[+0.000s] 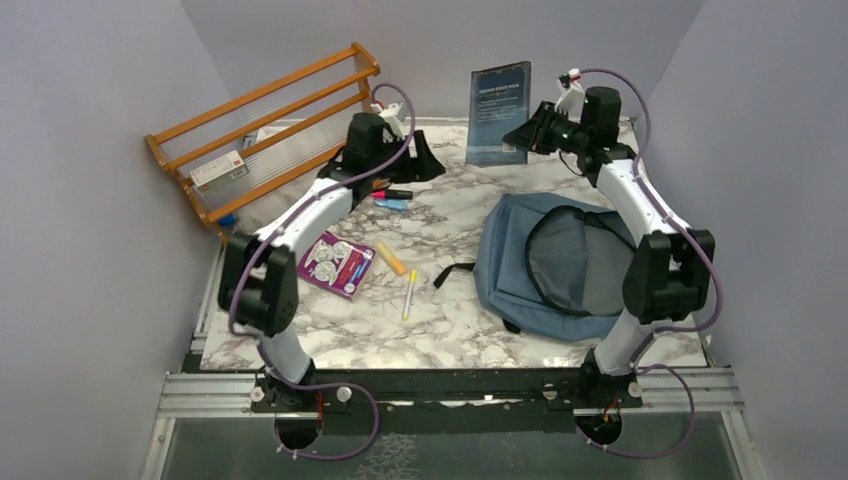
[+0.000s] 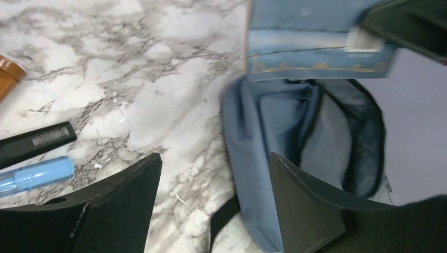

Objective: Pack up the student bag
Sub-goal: Pick up the book from the center of the board.

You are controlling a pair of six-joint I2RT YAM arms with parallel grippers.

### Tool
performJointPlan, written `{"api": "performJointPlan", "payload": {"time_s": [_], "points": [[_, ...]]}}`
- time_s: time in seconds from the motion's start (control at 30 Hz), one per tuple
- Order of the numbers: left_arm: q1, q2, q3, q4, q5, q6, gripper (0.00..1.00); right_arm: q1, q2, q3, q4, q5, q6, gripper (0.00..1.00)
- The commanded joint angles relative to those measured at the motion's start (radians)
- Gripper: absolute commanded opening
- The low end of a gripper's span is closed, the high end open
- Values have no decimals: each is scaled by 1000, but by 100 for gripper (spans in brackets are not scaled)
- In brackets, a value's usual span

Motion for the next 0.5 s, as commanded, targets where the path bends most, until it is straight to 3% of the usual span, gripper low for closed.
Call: {"api": "performJointPlan", "payload": {"time_s": [0.0, 0.2, 0.47], "points": [[0, -262, -130, 27, -6, 105, 77, 7, -172, -91, -89, 33, -121, 1], [0, -564, -289, -32, -16, 203, 83, 32, -456, -284, -148, -11, -209, 1], [0, -840, -367, -145, 71, 324, 85, 90, -684, -374, -410, -157, -316, 1]]}}
